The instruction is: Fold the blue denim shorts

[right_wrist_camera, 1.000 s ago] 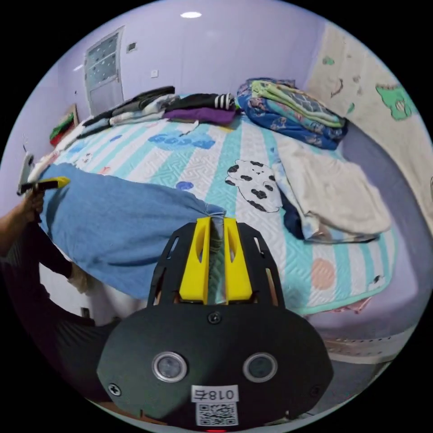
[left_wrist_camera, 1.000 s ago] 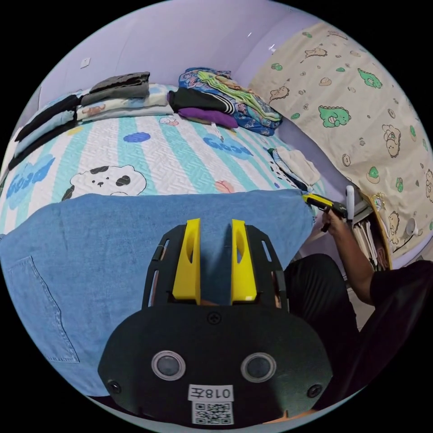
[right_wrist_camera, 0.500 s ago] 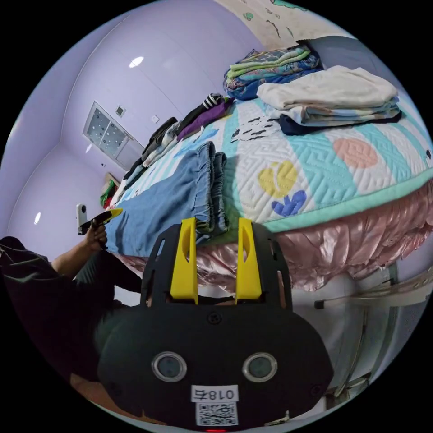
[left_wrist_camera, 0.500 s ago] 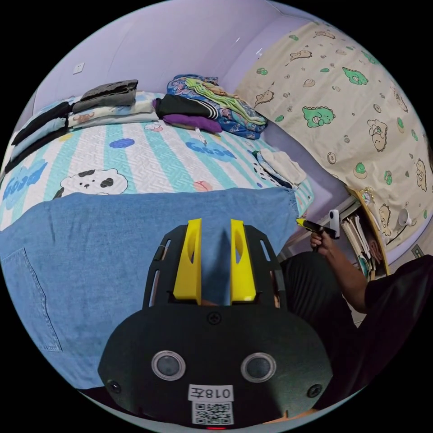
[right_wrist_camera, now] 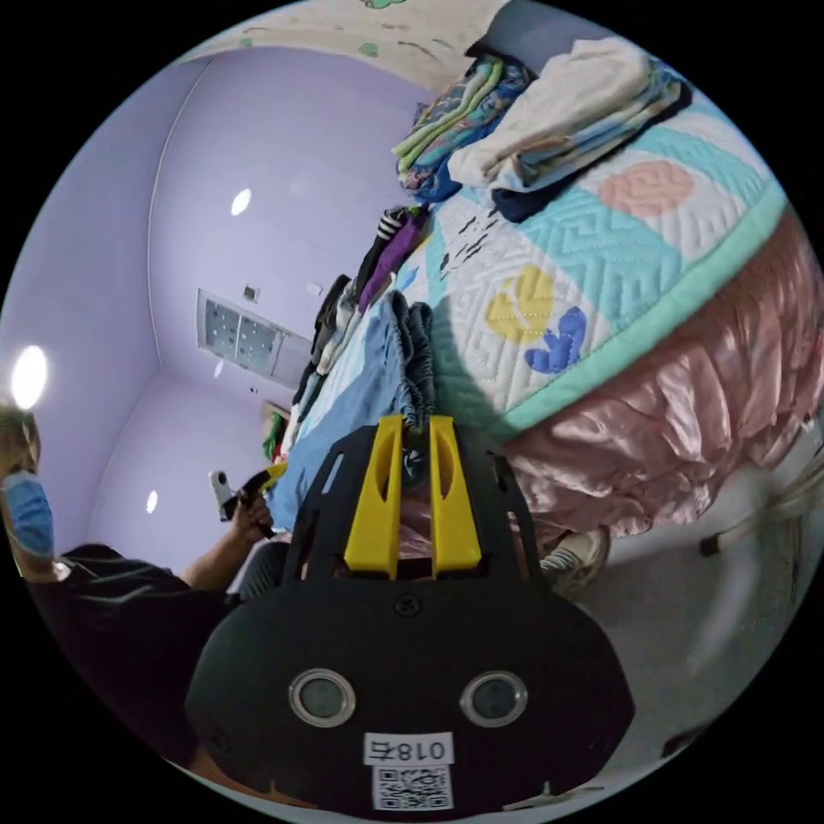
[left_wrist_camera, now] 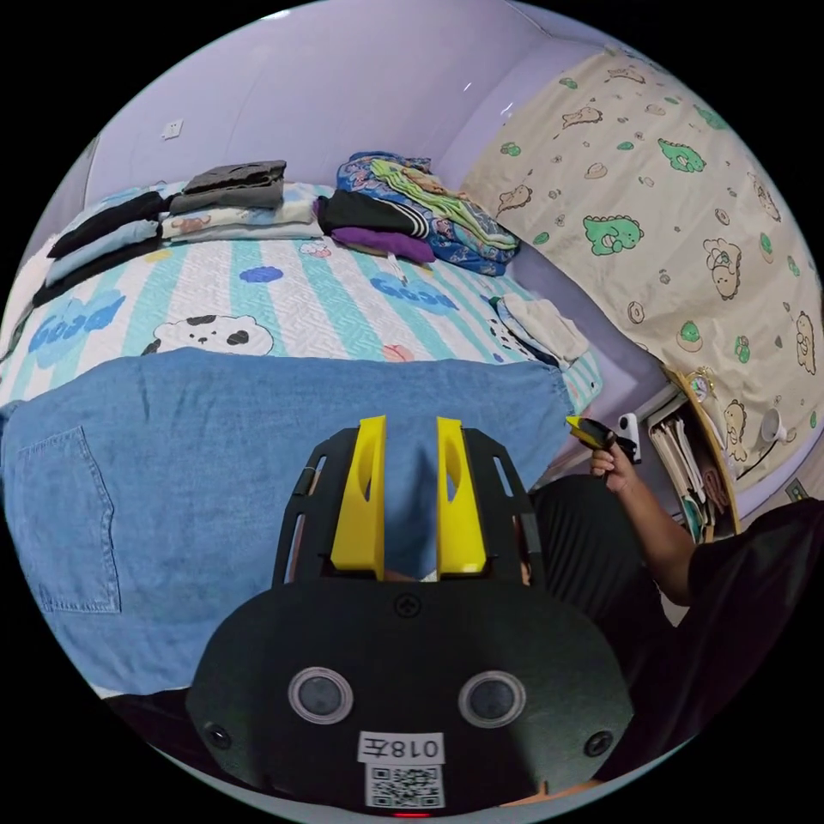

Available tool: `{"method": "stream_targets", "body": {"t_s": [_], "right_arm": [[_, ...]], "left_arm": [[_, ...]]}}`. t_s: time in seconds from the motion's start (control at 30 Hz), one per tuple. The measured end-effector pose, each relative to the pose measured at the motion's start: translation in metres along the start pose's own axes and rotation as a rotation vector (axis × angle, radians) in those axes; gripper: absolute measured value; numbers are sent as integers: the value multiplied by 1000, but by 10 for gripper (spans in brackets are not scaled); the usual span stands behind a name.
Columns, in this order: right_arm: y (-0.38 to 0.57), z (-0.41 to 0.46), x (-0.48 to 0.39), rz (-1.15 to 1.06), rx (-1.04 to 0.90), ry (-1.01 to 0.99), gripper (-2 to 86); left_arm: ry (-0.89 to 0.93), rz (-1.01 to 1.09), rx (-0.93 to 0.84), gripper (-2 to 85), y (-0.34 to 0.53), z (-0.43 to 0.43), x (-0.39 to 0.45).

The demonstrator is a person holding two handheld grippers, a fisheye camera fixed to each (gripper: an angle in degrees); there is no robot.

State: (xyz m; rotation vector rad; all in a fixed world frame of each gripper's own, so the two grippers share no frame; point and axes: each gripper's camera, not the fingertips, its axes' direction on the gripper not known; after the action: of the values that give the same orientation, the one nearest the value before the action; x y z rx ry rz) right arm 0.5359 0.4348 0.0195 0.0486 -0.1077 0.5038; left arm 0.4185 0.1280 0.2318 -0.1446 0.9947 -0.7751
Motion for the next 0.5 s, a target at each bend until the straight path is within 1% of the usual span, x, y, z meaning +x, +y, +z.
{"method": "stream_targets", "body": {"t_s": [0.1, 0.17, 0.2, 0.27, 0.33, 0.37, 0.4, 0.43, 0.5], "right_arm": [[11, 3, -42, -3, 96, -36, 51], [16, 11, -72, -36, 131, -32, 49], [17, 19, -93, -70, 140, -30, 48], [16, 37, -128, -143, 128, -25, 48], [14, 63, -170, -245, 88, -7, 48], [14, 85, -203, -329, 43, 2, 48], [16, 111, -237, -422, -13, 7, 49], [19, 125, -255, -472, -45, 9, 49], [39, 196, -321, -667, -206, 20, 50]], "left_arm": [[-1, -5, 52, 89, 13, -9, 4], [68, 45, 61, 85, 25, 0, 24], [94, 66, 56, 84, 29, 4, 30], [213, 147, -31, 83, 44, 32, 55], [297, 145, -109, 85, 55, 50, 59], [335, 106, -117, 86, 62, 50, 50], [341, 80, -97, 86, 64, 45, 43], [330, 25, -31, 86, 68, 27, 23], [263, -79, 83, 84, 74, -11, -17]]}}
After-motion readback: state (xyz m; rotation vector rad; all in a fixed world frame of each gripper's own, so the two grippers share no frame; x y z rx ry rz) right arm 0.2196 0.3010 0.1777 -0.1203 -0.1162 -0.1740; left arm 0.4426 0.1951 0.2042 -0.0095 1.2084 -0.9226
